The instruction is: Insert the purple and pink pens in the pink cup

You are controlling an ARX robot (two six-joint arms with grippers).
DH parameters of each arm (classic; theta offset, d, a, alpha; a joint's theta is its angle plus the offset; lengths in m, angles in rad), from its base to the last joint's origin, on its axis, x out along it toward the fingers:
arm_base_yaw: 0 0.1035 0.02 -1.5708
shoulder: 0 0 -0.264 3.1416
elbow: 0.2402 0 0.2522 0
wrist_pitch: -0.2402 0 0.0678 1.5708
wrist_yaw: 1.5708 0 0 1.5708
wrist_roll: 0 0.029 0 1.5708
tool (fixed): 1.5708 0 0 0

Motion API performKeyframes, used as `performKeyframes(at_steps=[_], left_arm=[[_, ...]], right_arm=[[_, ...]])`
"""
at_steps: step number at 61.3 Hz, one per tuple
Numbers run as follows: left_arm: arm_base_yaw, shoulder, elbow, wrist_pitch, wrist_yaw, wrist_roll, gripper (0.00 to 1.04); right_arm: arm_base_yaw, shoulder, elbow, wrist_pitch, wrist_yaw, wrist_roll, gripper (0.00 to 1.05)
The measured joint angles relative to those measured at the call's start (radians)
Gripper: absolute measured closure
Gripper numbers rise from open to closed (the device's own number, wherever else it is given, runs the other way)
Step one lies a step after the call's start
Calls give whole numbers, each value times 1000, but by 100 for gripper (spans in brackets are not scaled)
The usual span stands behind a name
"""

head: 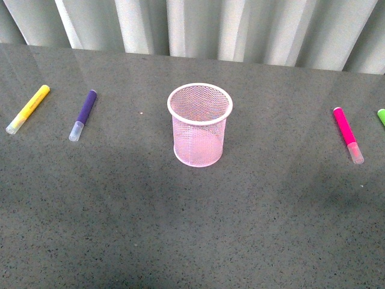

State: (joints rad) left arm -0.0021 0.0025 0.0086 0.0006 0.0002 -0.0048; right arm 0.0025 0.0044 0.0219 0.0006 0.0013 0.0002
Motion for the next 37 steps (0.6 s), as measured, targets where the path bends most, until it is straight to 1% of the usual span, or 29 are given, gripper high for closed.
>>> performKeyframes(at_steps=[37], left_arm=[[0, 0, 0, 0, 0, 0, 7]], right_arm=[[0, 0, 0, 0, 0, 0, 7]])
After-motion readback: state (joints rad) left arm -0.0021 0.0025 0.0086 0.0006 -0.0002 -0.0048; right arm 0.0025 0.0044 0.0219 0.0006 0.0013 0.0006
